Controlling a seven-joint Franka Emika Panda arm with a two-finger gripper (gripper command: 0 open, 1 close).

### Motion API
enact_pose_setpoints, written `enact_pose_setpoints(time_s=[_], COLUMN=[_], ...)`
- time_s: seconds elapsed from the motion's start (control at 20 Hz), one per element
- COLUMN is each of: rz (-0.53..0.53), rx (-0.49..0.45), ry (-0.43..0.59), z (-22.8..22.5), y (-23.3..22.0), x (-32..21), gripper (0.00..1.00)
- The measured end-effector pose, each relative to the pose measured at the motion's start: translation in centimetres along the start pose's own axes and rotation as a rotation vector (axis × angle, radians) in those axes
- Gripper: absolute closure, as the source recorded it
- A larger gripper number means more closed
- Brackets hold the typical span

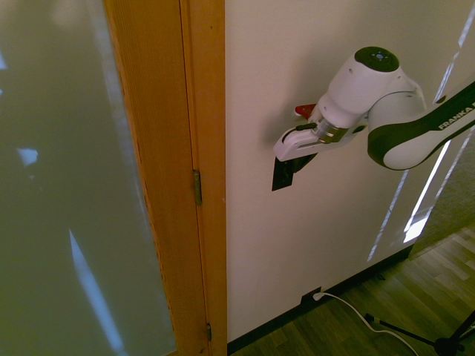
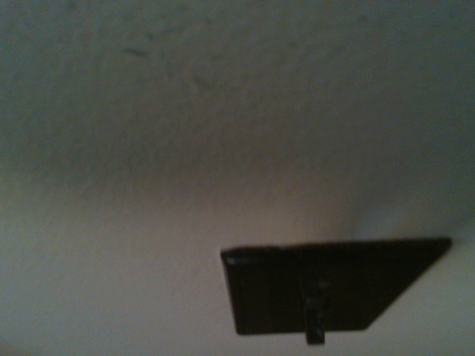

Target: Turn off the light

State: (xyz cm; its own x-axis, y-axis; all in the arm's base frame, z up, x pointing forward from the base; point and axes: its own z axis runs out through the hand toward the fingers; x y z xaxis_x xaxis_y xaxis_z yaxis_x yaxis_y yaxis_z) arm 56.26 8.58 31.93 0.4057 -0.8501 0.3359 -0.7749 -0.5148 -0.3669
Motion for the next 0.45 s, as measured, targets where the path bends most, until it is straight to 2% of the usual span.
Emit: enact_pose_setpoints(time_s=[0.45], rz=[-0.014], rx=[-0.02], ry=[-0.024], z=[-4.0], y=[3.2], x=[-3.9], gripper=[1.0])
